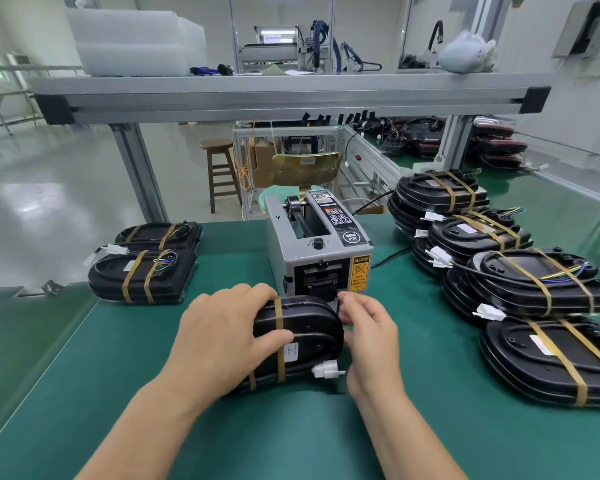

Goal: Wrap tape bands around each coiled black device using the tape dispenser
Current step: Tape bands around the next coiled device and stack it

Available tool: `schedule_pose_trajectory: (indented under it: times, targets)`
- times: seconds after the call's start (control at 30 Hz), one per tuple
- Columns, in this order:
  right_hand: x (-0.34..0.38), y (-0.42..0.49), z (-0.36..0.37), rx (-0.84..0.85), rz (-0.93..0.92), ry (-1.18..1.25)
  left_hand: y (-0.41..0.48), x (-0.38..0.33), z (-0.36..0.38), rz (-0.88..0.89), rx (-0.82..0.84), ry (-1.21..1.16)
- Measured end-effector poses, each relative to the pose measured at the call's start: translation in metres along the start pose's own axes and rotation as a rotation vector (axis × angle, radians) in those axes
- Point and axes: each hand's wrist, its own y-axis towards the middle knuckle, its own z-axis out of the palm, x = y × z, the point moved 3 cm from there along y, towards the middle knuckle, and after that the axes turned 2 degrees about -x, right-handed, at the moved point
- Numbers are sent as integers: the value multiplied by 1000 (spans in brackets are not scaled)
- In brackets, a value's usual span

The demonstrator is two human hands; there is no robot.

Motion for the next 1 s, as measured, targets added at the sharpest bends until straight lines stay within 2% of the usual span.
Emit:
schedule_pose_trajectory:
  times: [0.1,0.3,0.6,0.83,1.0]
  targets:
    - [11,17,4,-56,8,-23,0,0,-1,-26,-3,-3]
    - [12,28,16,-45,101,-91,-3,-1,-4,-54,73,-27]
    - [16,32,25,-76,109,-176,-4,-2,-5,-45,107,-24]
    - [18,28,33,-163,128,-124,-2,-9,-6,-23,138,-36]
    - [16,18,23,-126,114,-18,-2,-10,-5,0,129,-41]
